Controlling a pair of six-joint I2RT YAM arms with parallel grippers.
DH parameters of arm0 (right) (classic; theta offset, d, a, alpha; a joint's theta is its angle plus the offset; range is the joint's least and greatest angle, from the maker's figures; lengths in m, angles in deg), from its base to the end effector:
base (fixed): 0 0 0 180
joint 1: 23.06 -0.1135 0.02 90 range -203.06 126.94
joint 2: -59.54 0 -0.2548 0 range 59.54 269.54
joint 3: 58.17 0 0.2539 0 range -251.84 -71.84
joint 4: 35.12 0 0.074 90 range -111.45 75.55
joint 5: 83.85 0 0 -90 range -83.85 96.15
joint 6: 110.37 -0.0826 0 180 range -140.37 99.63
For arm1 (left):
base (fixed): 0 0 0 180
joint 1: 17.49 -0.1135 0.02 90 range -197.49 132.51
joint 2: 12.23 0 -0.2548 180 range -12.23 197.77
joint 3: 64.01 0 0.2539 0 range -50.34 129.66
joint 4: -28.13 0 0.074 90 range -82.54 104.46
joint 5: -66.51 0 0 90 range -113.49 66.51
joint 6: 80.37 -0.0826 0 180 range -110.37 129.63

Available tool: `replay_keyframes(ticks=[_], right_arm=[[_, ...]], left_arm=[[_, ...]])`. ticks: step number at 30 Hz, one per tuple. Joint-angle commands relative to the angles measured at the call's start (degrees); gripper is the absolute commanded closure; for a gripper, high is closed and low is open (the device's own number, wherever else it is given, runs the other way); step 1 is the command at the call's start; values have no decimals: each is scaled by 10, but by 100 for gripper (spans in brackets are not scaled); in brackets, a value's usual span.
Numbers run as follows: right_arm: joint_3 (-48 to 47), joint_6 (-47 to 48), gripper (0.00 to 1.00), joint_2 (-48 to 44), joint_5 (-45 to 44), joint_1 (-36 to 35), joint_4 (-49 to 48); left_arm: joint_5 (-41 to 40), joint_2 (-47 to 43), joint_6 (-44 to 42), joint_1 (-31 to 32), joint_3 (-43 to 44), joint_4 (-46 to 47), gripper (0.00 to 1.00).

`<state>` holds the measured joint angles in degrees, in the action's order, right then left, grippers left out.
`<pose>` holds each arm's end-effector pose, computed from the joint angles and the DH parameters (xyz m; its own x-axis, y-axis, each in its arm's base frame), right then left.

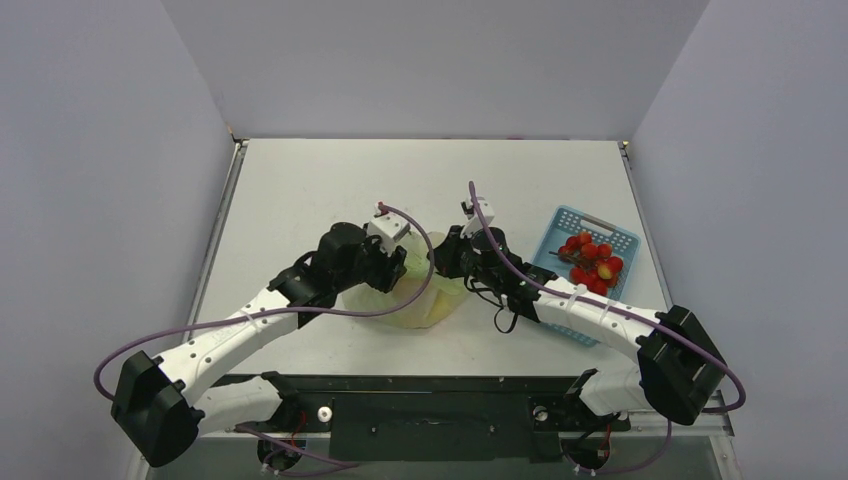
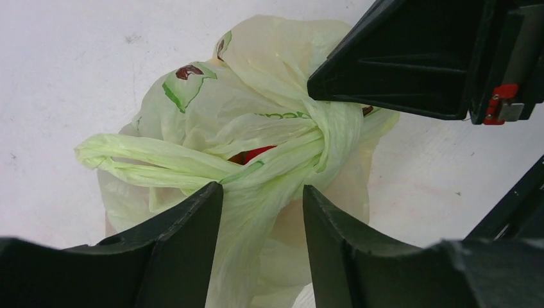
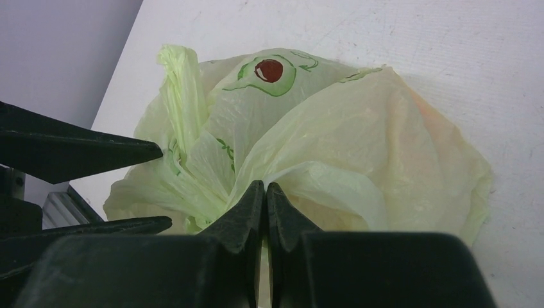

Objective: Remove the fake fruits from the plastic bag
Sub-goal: Untie the plastic bag at the center of the board.

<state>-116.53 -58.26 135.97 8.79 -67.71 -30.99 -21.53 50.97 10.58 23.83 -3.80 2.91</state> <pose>0.2438 0.2462 0.2233 -0.6619 0.2085 -0.7200 -0.4129 0.7003 0.5824 0.2209 -0.1980 0.2537 -0.3663 0.3000 -0.8808 0.6765 0.7358 -0.0308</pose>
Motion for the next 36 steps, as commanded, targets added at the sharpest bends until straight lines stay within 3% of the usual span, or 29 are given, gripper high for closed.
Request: replay_keyframes(ticks=[1, 5, 10, 16, 19, 21, 25, 29, 36], right_arm=[[-21, 11, 100, -11, -10, -2, -6], [-19, 12, 100, -19, -12, -2, -2], [-4, 9, 100, -37, -15, -2, -5], [5, 7, 100, -62, -21, -2, 5], [10, 3, 100, -71, -21, -2, -1], [9, 4, 100, -71, -21, -1, 3], [11, -5, 100, -80, -58, 3, 20], [66, -57, 100, -117, -68, 52, -14], [125, -128, 100, -120, 80, 163, -102]], left_arm=[[-7, 17, 0, 2, 45, -29, 57], [-15, 37, 0, 2, 59, -45, 63], [-13, 49, 1, 2, 65, -55, 50], [-35, 58, -7, 13, 68, -70, 45], [-47, 59, -6, 16, 72, -74, 55], [-58, 45, -6, 18, 69, -70, 77], [-109, -7, -1, 19, 46, -41, 98], [-173, -77, 0, 19, 11, -2, 100], [-216, -151, 5, 19, -28, 47, 100]])
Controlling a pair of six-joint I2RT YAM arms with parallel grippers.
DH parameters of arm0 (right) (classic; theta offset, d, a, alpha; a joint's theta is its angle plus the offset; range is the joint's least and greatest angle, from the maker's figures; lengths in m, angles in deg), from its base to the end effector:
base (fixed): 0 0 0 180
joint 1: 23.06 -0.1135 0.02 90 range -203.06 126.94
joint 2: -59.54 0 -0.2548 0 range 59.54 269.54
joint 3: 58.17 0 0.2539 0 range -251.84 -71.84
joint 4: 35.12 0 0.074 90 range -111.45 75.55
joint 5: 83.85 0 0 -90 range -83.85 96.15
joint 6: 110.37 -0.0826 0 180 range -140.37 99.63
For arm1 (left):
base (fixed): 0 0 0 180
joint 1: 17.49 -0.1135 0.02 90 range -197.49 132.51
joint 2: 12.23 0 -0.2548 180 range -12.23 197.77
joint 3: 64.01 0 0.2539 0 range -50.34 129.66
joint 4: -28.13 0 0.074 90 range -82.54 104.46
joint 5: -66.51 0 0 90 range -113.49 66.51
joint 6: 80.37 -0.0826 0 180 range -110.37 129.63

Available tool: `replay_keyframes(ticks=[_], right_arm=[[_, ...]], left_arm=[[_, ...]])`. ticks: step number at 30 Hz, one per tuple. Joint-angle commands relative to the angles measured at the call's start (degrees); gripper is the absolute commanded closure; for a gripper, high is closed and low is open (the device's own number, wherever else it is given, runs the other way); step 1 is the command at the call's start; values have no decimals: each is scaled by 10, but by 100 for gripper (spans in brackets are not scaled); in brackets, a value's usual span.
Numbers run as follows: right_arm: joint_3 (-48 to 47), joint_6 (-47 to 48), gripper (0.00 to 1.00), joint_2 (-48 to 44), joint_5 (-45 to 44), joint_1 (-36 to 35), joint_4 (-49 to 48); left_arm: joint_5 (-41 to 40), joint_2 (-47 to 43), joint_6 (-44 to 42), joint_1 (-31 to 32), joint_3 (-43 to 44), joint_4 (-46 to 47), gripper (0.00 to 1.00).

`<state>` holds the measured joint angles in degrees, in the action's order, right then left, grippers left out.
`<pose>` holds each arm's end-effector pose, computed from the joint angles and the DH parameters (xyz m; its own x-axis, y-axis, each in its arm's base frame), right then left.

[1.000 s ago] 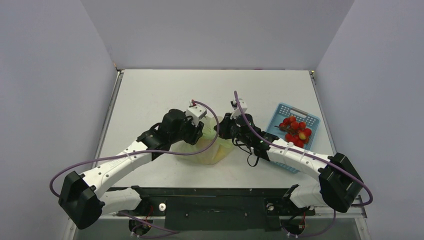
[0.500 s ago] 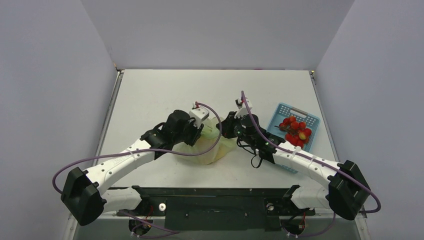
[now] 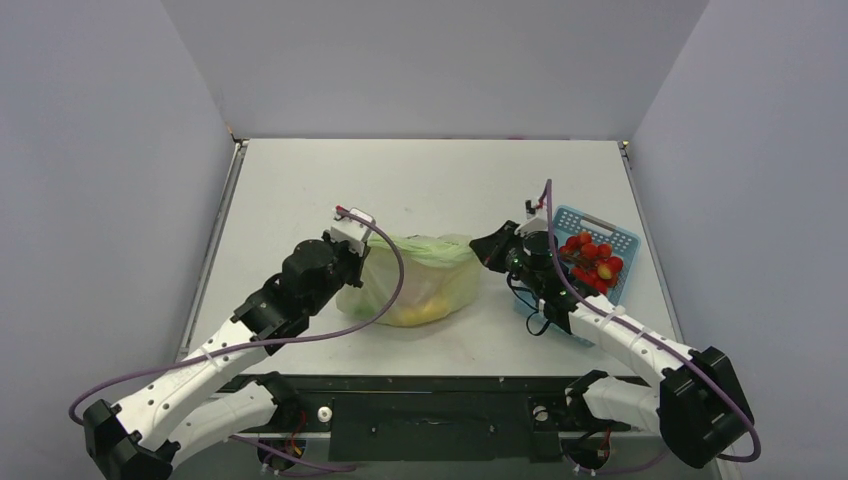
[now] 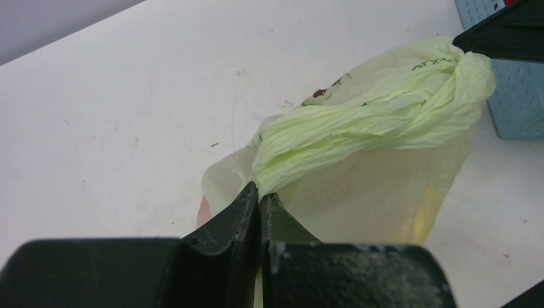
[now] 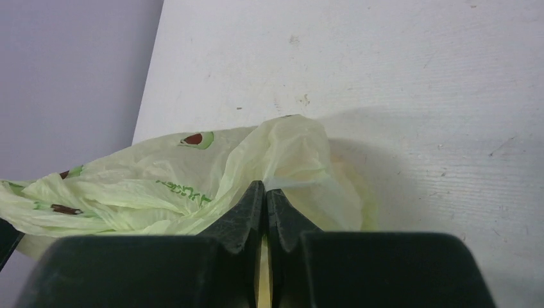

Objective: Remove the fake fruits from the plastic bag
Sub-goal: Untie the plastic bag at the center of the board.

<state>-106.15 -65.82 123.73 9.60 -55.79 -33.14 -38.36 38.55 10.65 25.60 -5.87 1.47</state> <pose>0.2509 0.1672 0.2232 -0.6031 0.4580 -0.6531 -0.2252 0.6877 0.6902 0.2014 -0.1593 0.2926 -0.2499 0.2102 -0.9452 0.4790 0.8752 0.0680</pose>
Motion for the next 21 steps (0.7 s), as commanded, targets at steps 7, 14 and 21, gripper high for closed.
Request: replay_keyframes(ticks=[7, 14, 21], right_arm=[[10, -56, 97, 40, 124, 57, -89], [-43, 22, 74, 6, 28, -5, 38], [-96, 100, 43, -11, -112, -118, 100]], left_arm=[[-51, -39, 6, 1, -12, 64, 100], [-42, -32, 6, 0, -6, 58, 100], [-42, -21, 3, 0, 0, 52, 100]])
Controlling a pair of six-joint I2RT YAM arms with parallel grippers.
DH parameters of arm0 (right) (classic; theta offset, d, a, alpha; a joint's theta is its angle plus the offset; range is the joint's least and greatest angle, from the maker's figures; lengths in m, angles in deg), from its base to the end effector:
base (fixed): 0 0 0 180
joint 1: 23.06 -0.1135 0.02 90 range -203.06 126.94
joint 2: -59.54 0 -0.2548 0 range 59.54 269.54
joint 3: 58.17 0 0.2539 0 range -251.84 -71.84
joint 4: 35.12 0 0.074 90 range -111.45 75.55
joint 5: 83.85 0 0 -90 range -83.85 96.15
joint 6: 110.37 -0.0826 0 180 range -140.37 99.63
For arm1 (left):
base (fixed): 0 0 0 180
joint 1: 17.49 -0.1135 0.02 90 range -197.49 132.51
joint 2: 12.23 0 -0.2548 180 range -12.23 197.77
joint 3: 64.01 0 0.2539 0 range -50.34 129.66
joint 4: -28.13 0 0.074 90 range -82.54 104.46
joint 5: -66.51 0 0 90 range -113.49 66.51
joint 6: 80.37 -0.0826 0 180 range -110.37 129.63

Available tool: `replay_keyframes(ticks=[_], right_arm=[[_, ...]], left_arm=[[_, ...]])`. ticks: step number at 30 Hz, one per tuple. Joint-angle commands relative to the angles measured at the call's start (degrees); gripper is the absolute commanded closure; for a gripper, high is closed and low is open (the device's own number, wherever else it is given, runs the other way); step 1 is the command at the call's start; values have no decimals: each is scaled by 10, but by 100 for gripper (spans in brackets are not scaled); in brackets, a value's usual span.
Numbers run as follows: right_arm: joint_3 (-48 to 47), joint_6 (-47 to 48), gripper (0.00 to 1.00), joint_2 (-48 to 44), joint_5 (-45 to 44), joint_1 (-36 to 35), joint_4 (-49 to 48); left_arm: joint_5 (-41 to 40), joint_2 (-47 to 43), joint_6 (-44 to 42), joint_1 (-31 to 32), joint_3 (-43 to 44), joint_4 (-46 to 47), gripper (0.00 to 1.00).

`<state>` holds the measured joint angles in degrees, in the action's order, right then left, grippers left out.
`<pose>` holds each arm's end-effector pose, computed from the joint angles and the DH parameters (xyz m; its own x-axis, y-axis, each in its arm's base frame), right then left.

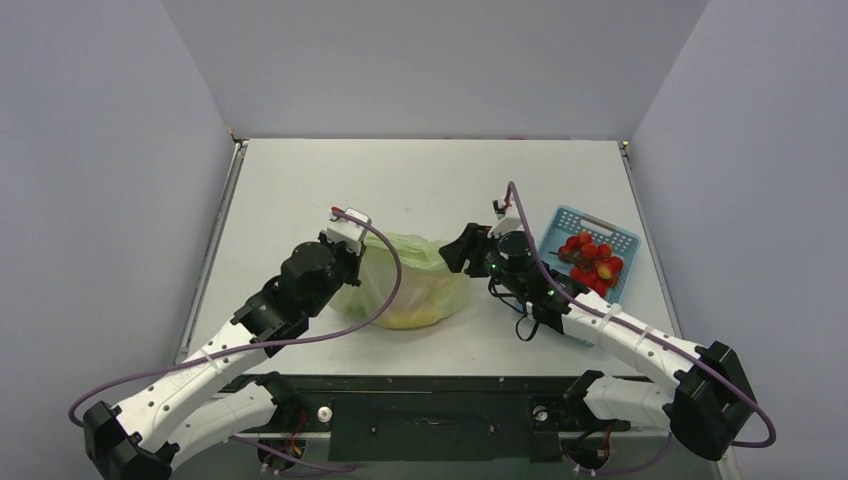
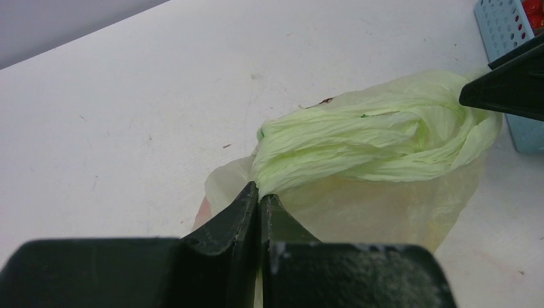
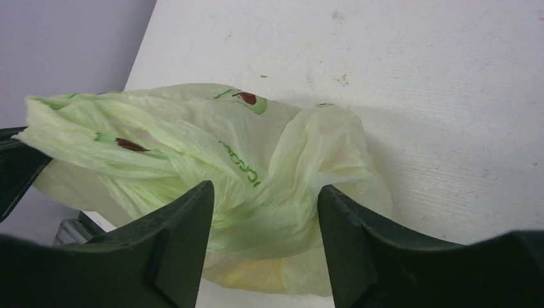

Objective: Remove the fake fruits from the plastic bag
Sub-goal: Untie the plastic bag at the center of the board.

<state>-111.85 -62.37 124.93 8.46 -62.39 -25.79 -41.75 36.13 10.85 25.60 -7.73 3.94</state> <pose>0.2366 0.1982 0.2374 -0.6496 0.3321 -0.6839 -0.3064 0.7089 0.6353 0.1992 -0.1509 0.2962 -0.2137 0.1722 -0.9616 0.4246 0.9029 0.0673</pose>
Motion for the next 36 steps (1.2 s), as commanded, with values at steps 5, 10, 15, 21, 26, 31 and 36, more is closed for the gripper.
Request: replay_keyframes(ticks=[5, 10, 15, 21, 26, 31, 36], right_arm=[[-36, 66, 32, -25, -104, -93, -9], [-31, 10, 28, 4, -105, -128, -70], [-74, 39, 27, 62, -213, -175, -3], [-102, 81, 43, 111, -326, -208, 56], [-82, 90, 84, 103, -381, -185, 71], [-11, 71, 100, 46, -268, -74, 44], [57, 43, 100, 13, -69, 42, -65]], left_arm=[[-12, 3, 0, 0, 15, 30, 100], [-8, 13, 0, 0, 18, 29, 100], [-9, 8, 0, 0, 15, 31, 100], [-24, -8, -1, 0, 7, 40, 100], [-54, -25, 0, 0, 0, 48, 100], [-78, -56, 2, 1, -12, 62, 100], [-87, -65, 3, -1, -20, 70, 100]])
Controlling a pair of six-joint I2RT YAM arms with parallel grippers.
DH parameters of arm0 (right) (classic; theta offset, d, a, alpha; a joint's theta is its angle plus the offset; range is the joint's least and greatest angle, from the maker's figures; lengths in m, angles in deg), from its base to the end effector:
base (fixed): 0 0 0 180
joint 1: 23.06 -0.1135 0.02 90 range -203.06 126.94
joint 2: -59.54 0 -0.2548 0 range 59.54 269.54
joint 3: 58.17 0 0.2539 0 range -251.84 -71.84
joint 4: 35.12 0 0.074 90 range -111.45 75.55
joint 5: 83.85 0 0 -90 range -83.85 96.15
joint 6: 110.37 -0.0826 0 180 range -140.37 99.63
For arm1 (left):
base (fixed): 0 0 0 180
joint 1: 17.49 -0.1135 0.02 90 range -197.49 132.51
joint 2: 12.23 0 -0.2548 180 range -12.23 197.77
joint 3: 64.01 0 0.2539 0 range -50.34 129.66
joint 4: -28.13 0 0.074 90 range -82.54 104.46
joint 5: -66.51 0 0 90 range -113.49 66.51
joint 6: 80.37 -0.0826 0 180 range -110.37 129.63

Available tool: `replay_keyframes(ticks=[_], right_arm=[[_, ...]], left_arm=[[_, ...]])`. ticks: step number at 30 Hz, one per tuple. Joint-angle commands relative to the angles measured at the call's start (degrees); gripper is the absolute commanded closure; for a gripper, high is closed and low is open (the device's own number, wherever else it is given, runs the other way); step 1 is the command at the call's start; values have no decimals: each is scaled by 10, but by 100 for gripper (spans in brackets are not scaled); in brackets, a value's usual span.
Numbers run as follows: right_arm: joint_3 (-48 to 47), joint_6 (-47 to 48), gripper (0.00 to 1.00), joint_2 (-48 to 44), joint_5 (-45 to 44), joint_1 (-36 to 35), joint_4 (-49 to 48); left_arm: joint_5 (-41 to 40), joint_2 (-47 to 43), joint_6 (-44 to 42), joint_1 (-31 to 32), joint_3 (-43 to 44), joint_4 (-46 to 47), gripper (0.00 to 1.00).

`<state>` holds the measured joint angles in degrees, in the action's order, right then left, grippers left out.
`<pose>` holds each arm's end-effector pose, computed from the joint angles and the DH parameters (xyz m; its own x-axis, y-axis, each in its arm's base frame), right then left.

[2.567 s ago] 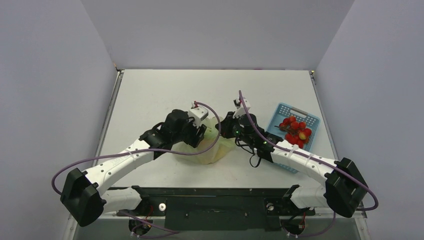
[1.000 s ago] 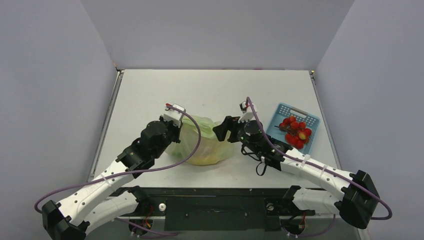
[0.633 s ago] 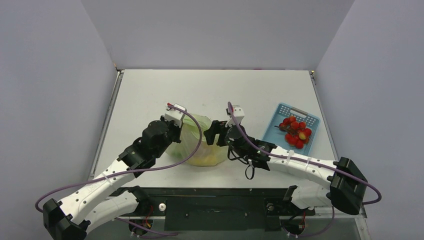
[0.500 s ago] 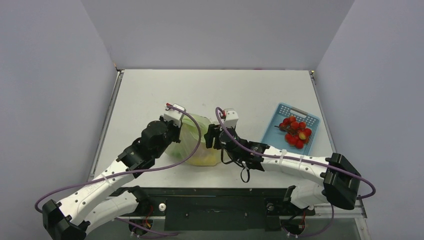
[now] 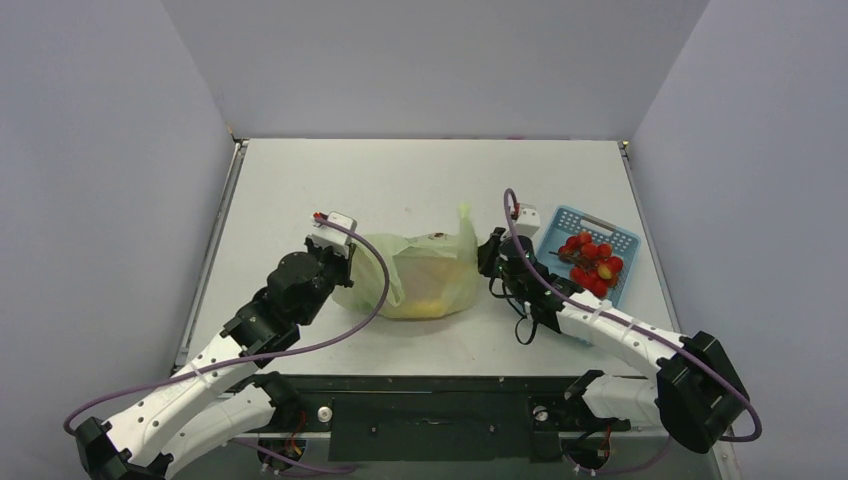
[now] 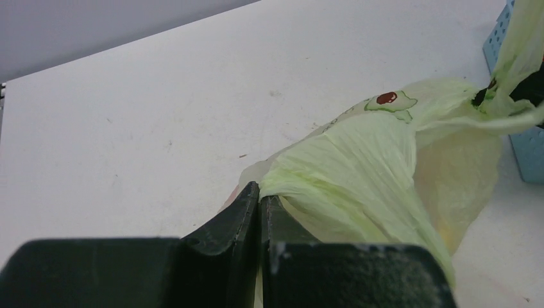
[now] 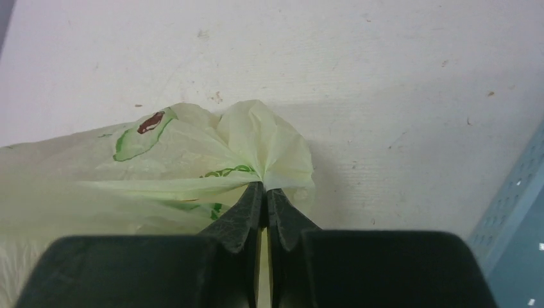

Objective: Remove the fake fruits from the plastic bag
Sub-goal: Untie the plastic bag at the center of the board, then adjust the plastic bag at the center of the board.

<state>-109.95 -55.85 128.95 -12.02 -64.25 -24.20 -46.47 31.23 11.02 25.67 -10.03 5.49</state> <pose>0.2475 0.1823 0.2023 -0.5364 0.2634 -0.8018 -0.1329 0.9118 0.3885 0.1908 -0.1348 0.3036 -0.1616 0.1210 -0.9794 0.3475 0.9359 0.0582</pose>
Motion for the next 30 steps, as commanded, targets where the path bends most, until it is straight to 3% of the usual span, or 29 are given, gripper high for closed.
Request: replay_keyframes(ticks=[1, 6, 10, 17, 23, 30], right_arm=[[48, -28, 100, -24, 191, 77, -93], [35, -44, 96, -4, 285, 89, -121], [33, -44, 77, -26, 270, 85, -94], [16, -14, 45, -98, 188, 39, 43], [-6, -31, 39, -136, 153, -14, 125], [-38, -65, 33, -186, 42, -132, 151]], left_arm=[[-39, -17, 2, -2, 3, 54, 100], [-35, -10, 3, -2, 6, 52, 100], [-28, -8, 5, -2, 7, 50, 100], [-3, -4, 7, -2, 15, 43, 100], [16, -2, 8, -3, 20, 41, 98], [26, -13, 10, -4, 21, 36, 92]])
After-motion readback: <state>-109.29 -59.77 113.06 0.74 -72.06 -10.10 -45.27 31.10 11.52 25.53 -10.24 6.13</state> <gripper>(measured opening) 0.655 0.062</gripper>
